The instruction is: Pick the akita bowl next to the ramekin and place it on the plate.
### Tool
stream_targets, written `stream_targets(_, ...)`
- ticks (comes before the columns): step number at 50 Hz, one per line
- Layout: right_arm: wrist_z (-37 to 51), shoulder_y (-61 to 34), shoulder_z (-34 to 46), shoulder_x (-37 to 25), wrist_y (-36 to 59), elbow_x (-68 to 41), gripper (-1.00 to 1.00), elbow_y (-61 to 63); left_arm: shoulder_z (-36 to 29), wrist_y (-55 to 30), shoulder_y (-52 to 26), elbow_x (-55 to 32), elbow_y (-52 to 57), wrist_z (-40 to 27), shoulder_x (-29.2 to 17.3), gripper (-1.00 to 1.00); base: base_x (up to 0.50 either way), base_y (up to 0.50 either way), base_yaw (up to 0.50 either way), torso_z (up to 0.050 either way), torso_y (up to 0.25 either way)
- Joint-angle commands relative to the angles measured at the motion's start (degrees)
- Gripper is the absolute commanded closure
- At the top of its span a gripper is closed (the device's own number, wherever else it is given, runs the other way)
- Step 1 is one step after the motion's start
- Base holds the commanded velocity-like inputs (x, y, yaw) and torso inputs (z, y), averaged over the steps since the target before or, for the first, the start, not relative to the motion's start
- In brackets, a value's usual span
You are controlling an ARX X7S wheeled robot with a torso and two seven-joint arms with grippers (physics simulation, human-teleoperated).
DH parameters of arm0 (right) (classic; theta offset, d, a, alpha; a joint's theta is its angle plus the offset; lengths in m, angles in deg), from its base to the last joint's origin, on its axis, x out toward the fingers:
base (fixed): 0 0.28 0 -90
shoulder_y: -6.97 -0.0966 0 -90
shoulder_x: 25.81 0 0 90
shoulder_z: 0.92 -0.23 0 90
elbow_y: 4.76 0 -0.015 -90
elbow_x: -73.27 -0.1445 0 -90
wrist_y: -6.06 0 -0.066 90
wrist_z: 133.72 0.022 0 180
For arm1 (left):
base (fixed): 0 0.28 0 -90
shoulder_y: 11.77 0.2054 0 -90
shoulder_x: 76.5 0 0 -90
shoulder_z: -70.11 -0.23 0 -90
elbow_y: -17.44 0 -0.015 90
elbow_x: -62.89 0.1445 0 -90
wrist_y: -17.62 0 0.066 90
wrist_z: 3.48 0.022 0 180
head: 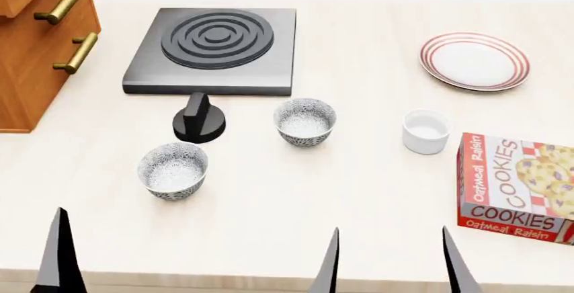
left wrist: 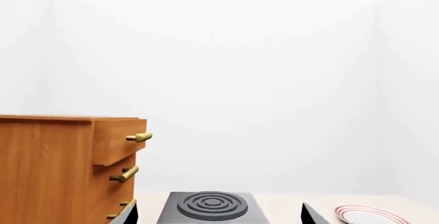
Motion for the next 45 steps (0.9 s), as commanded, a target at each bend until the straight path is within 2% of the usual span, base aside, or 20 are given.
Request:
stream_targets(1,0.4,0.1,-0.2,-0.3,-0.7,-1.7,-1.0,0.0,0.0,0.3,0.0,-0.5,0.9,-0.8,-0.3,-1.0,0.0,0.0,0.0,0.0,0.0)
stream_targets(10,0.9,0.2,-0.1,-0.7,-1.5,-2.0,-1.0,0.0,-0.3,0.3,0.0,-0.6,1.0,-1.1,-0.6,-1.0,0.15,0.0,0.0,0.0,0.0)
stream_targets(45,2.4,0.2,0.7,-2.0,-2.5,-2.9,-1.0,-0.4,-1.0,1.0,-0.1,-1.3,0.3,-2.4,-1.8,-1.0,0.33,0.0,0.0,0.0,0.0)
